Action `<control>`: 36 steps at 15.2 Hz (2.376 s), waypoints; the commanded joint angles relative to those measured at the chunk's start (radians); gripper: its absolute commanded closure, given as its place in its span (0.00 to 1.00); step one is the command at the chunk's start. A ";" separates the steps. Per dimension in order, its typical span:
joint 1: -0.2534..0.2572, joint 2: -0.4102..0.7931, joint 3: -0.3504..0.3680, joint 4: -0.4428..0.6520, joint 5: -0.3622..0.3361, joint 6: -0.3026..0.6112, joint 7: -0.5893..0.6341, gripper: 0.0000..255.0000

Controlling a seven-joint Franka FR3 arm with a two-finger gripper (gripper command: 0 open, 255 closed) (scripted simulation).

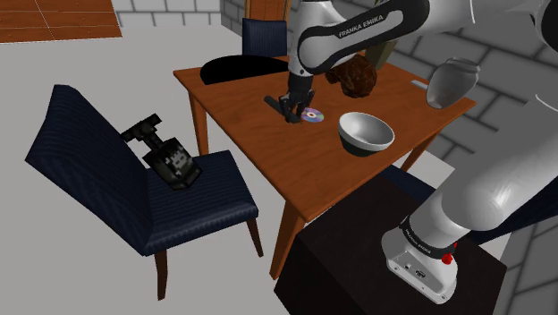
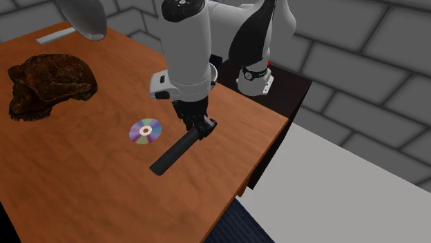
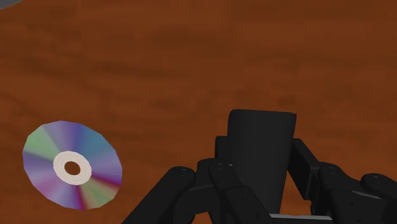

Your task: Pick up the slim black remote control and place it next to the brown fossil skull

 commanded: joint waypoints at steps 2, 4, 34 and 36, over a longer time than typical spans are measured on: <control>-0.001 -0.021 -0.001 0.020 0.004 -0.041 -0.005 1.00; -0.001 -0.032 -0.001 0.035 0.006 -0.067 -0.007 1.00; -0.002 -0.102 -0.004 0.358 0.019 -0.458 -0.025 1.00; -0.023 -0.114 -0.032 0.343 0.016 -0.455 -0.073 1.00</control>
